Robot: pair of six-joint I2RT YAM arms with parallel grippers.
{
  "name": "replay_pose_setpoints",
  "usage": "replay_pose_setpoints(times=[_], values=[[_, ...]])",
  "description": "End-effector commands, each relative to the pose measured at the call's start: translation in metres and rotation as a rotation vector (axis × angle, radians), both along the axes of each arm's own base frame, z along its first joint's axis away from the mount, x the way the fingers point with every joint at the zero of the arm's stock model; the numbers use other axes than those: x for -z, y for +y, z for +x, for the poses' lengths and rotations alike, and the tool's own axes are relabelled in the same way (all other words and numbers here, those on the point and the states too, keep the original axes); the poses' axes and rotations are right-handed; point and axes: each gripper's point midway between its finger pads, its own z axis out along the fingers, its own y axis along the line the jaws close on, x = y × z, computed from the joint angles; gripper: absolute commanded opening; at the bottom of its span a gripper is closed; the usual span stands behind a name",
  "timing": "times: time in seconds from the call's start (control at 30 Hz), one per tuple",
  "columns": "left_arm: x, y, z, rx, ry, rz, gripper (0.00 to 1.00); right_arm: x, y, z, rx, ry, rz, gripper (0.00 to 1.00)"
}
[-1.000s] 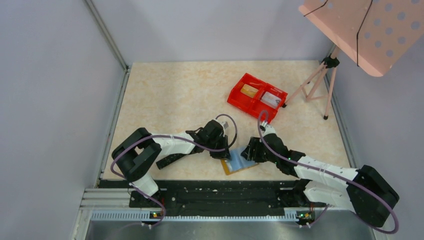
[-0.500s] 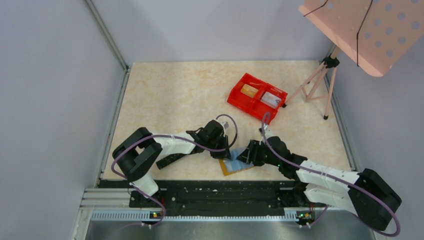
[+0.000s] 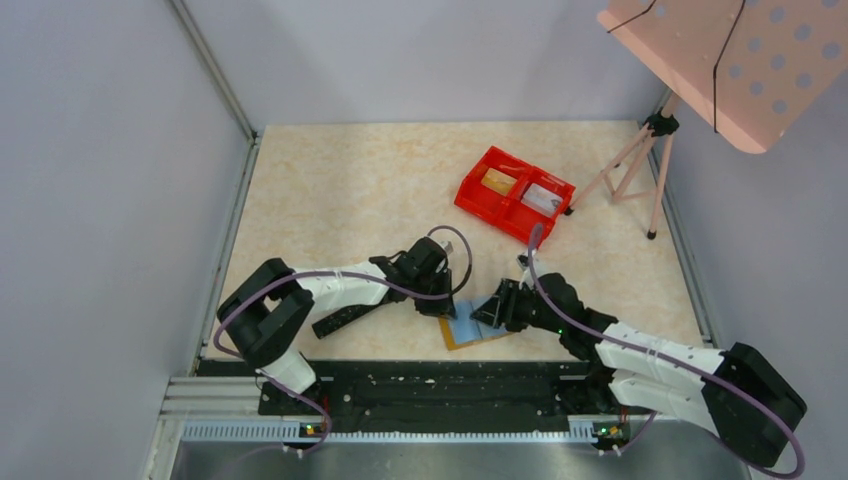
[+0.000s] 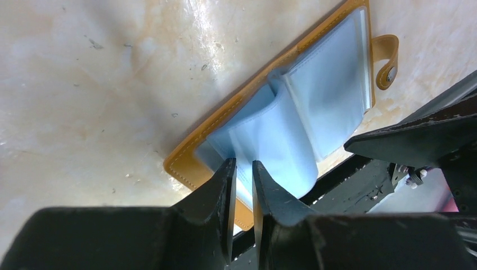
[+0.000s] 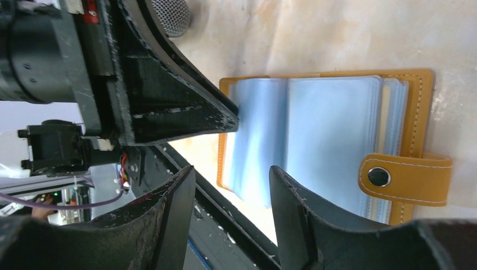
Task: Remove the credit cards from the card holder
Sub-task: Remove the credit card from the card holder.
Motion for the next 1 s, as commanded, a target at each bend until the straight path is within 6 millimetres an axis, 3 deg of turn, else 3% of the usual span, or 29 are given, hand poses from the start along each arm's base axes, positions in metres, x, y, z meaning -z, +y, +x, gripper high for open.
replay_pose_setpoints(times=[0.0,0.17,0.3,0.67,0.97], values=[[-0.025,0.001,0.013,-0.015,-0.059,0.006,0.22,-0.011,0.003,0.005,-0.008,-0.042,-0.009,0.52],[-0.014,0.000,0.010,0.001,-0.035,0.014,0.22,0.000,-0.037,0.021,0.119,-0.070,-0.249,0.58],[-0.004,0.000,0.006,0.007,-0.016,0.009,0.22,0.008,-0.047,0.021,0.136,-0.060,-0.307,0.61],[0.008,0.003,0.003,0.009,0.004,0.028,0.21,0.030,-0.041,0.019,0.097,-0.018,-0.329,0.61],[0.013,0.004,0.001,0.010,0.008,0.033,0.21,0.021,-0.037,0.020,0.092,-0.037,-0.298,0.57]])
